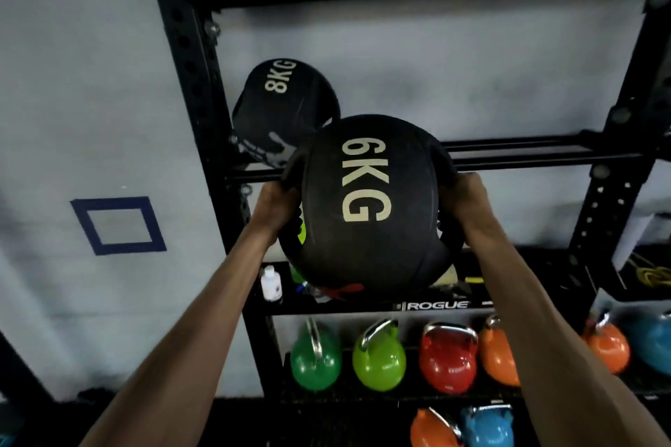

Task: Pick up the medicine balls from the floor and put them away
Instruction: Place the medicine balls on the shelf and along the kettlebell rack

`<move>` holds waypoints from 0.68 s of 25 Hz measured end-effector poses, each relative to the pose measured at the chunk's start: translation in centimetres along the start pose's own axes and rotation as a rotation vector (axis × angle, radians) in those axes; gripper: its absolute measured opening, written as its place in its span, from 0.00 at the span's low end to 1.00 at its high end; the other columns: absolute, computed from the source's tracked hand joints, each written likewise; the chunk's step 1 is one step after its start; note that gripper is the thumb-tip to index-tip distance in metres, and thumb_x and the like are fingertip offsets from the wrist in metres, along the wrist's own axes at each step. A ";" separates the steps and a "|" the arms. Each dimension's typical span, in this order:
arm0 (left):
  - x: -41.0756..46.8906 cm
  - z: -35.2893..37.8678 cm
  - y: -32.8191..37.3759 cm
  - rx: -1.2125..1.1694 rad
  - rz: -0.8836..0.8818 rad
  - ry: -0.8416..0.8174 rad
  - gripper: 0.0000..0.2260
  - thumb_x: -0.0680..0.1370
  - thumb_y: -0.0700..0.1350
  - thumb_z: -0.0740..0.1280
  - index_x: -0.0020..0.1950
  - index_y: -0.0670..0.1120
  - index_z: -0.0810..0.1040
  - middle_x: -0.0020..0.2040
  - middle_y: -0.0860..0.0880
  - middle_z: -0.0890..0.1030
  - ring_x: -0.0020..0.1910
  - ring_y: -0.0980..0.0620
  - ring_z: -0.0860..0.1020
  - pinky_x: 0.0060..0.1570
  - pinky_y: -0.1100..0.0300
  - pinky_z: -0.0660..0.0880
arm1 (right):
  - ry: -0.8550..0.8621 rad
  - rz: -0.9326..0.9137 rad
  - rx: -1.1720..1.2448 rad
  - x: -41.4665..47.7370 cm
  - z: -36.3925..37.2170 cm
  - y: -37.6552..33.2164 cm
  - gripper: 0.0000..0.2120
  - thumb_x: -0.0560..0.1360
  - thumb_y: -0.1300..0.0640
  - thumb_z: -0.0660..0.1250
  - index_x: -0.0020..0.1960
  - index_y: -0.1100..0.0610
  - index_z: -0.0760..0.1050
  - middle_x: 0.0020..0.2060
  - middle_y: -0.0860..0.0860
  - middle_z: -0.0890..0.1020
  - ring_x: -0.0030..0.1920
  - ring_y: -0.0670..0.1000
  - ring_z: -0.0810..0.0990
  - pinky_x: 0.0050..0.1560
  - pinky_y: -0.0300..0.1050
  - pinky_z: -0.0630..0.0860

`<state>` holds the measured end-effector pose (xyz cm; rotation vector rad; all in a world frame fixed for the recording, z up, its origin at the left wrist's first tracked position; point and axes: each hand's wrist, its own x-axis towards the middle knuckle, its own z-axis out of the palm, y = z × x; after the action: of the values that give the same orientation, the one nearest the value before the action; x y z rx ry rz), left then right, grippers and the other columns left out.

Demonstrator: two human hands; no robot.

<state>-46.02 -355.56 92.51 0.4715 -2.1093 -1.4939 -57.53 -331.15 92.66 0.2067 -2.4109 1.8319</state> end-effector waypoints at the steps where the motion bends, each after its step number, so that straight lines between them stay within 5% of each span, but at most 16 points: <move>1: 0.6 0.7 0.9 -0.007 0.020 -0.001 0.06 0.82 0.39 0.60 0.51 0.40 0.77 0.43 0.39 0.73 0.40 0.45 0.72 0.21 0.67 0.69 | 0.004 -0.027 0.011 1.0 -0.7 -0.5 0.10 0.75 0.66 0.64 0.34 0.64 0.73 0.31 0.61 0.77 0.26 0.56 0.75 0.22 0.40 0.70; 5: 4.2 3.8 4.2 0.007 0.111 0.047 0.10 0.82 0.42 0.63 0.50 0.36 0.78 0.46 0.36 0.79 0.41 0.40 0.78 0.32 0.56 0.78 | -0.002 -0.165 -0.017 6.2 -3.4 -2.2 0.18 0.76 0.69 0.62 0.29 0.60 0.65 0.27 0.57 0.70 0.24 0.53 0.66 0.16 0.35 0.62; 8: 8.6 5.7 6.4 0.061 0.162 0.104 0.14 0.81 0.43 0.65 0.52 0.30 0.79 0.50 0.29 0.82 0.47 0.34 0.83 0.44 0.45 0.80 | 0.025 -0.230 -0.018 10.4 -4.0 -3.5 0.22 0.76 0.72 0.61 0.27 0.58 0.59 0.24 0.53 0.64 0.25 0.52 0.61 0.22 0.40 0.61; 11: 13.0 7.5 8.3 0.049 0.222 0.079 0.18 0.79 0.48 0.66 0.51 0.30 0.80 0.47 0.30 0.82 0.43 0.38 0.83 0.42 0.49 0.81 | 0.106 -0.261 -0.018 14.9 -4.2 -4.7 0.21 0.76 0.69 0.61 0.28 0.59 0.59 0.26 0.53 0.65 0.27 0.51 0.60 0.26 0.44 0.61; 13: 16.3 8.9 8.9 0.016 0.235 0.046 0.17 0.81 0.45 0.65 0.53 0.28 0.77 0.43 0.34 0.79 0.40 0.42 0.78 0.32 0.60 0.77 | 0.136 -0.274 -0.079 17.9 -4.1 -5.6 0.21 0.77 0.68 0.62 0.28 0.59 0.60 0.27 0.54 0.67 0.28 0.50 0.60 0.30 0.45 0.61; 17: 21.8 12.1 9.7 0.037 0.232 0.032 0.15 0.83 0.41 0.62 0.55 0.28 0.77 0.43 0.36 0.77 0.36 0.44 0.76 0.24 0.67 0.73 | 0.168 -0.285 -0.038 22.9 -3.8 -5.4 0.22 0.77 0.71 0.60 0.28 0.58 0.59 0.25 0.52 0.64 0.25 0.51 0.60 0.18 0.33 0.59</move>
<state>-70.72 -355.02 102.92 0.2517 -2.0899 -1.3102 -79.10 -329.89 102.61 0.3572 -2.1726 1.6090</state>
